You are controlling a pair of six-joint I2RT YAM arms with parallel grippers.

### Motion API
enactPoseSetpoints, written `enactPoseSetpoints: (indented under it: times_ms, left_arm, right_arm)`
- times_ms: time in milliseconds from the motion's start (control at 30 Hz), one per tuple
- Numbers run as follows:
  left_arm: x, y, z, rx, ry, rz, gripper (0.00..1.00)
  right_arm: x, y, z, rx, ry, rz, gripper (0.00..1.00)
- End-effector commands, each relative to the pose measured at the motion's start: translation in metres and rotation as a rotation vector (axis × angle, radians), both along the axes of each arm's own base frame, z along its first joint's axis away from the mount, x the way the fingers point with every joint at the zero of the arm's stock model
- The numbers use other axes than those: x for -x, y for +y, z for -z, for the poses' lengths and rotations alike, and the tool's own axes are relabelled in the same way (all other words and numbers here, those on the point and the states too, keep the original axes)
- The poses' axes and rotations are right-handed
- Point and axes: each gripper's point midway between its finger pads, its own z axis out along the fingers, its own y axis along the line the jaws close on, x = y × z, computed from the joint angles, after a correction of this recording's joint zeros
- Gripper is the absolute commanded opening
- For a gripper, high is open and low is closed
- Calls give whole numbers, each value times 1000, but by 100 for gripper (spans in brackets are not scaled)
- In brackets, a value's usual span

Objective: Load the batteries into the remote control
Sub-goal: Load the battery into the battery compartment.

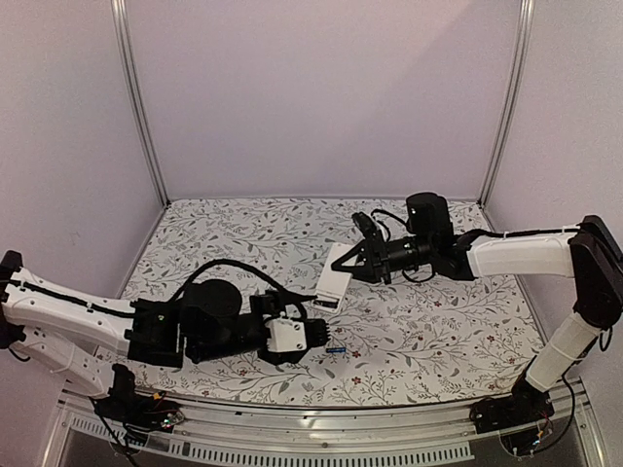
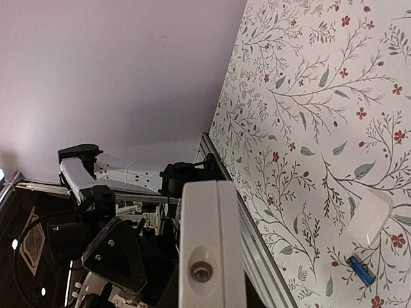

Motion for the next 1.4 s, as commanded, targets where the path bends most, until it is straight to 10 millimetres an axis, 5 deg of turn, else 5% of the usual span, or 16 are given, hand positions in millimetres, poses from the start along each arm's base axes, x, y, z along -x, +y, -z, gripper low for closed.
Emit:
enactPoseSetpoints:
  times_ms: [0,467,1000,1367]
  left_arm:
    - [3,-15,-3,-79,-107,64,66]
    - [-11,-23,14,-142,-6,81,44]
    - [-28,-20,33,-214,40,53,39]
    - [-24,-15,46,-275,50,65,26]
  right_arm:
    - [4,7,0,9,43,-12,0]
    - [13,13,-2,5,87,-34,0]
    - [17,17,-13,-34,111,-49,0]
    - [17,19,-20,-68,126,-53,0]
